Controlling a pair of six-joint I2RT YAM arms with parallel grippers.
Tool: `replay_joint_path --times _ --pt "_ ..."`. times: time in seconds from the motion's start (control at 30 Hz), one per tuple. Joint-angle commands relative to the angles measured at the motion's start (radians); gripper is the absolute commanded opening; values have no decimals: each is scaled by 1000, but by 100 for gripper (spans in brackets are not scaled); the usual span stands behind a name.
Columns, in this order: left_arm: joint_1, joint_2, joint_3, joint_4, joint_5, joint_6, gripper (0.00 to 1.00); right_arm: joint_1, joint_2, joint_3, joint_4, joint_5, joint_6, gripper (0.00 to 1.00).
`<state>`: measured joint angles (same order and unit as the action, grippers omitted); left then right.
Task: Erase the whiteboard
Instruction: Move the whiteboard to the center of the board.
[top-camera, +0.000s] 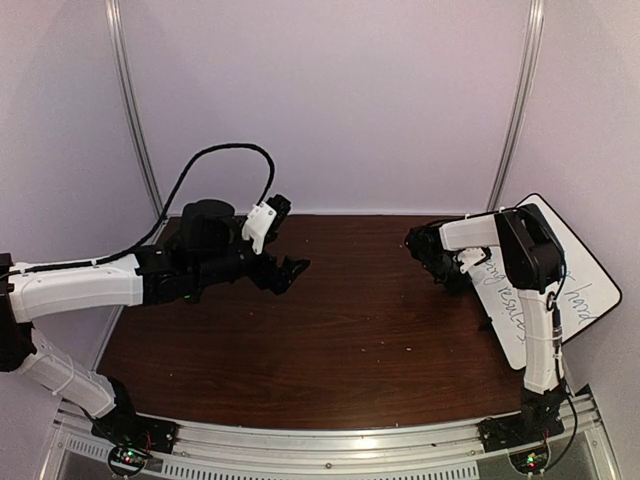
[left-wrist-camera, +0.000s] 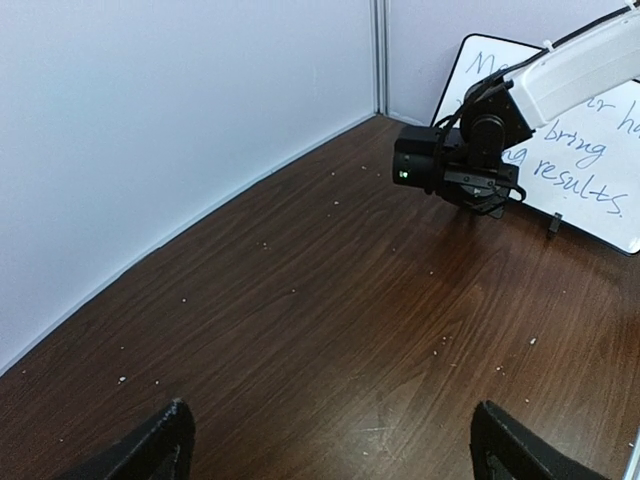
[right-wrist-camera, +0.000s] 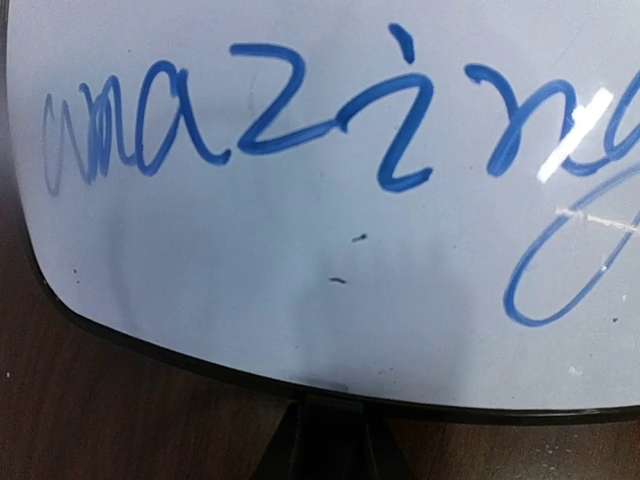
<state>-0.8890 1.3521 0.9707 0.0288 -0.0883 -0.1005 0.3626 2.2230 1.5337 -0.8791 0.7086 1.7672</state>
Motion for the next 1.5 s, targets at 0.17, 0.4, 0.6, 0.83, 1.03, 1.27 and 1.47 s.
replay_joint_path --times 0.17,0.4,0.6,0.83,1.03,1.27,1.47 --pt "5 -48 4 10 -78 -40 98 72 -33 -65 114 14 -69 0" --pt "5 -90 -12 -24 -218 -70 98 164 -37 -78 149 4 -115 0" --pt "6 -138 -26 -64 -312 -93 98 260 -37 -95 236 -17 -208 0" --pt "16 -172 -56 -64 -444 -110 98 352 -34 -107 422 -83 -381 0" --pt "54 -168 -58 -90 -484 -151 98 431 17 -43 467 -76 -488 0" --pt "87 -175 -59 -100 -517 -162 98 502 97 16 574 -158 -688 0" --pt "155 -174 -69 -115 -507 -196 98 539 124 26 643 -200 -828 0"
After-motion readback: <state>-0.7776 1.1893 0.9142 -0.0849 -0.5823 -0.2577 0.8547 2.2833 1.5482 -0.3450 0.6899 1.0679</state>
